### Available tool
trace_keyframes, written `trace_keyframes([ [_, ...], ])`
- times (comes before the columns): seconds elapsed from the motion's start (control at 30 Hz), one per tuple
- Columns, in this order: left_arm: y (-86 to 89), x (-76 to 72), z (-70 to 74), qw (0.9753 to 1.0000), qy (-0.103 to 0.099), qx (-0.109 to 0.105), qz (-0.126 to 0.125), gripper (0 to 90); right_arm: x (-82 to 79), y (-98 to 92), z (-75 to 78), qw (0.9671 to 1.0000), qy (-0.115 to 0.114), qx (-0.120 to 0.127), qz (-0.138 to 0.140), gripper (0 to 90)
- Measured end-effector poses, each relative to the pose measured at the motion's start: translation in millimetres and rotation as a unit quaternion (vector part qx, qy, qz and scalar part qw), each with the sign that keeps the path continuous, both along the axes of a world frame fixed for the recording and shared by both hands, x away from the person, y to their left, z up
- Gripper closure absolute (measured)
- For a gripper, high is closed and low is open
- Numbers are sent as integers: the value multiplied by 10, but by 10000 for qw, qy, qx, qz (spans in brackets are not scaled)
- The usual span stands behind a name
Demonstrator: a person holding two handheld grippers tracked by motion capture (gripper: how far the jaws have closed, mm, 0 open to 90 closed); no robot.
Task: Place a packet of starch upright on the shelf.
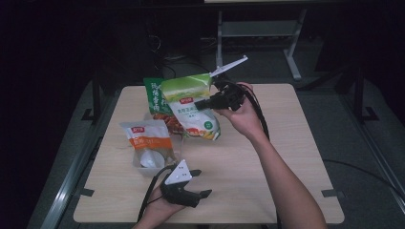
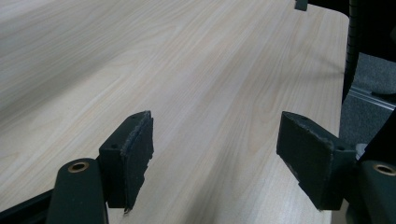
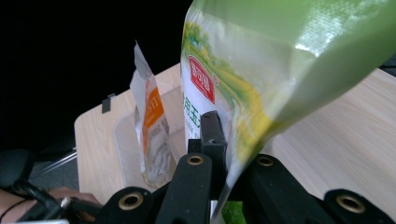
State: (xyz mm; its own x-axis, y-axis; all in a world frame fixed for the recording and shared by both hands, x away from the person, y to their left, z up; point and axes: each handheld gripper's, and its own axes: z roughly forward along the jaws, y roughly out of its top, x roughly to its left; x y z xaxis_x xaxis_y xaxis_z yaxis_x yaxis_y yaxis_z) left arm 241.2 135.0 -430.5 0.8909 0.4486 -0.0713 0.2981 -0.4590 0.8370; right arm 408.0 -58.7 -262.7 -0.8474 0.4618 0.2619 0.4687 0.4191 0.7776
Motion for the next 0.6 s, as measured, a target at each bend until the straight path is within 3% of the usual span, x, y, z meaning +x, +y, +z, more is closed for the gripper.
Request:
trace_keyframes([
  [0.6,28,10,9,10000,-6,36,-29,270,148,540,-15,9995,-9,-33,327,900],
])
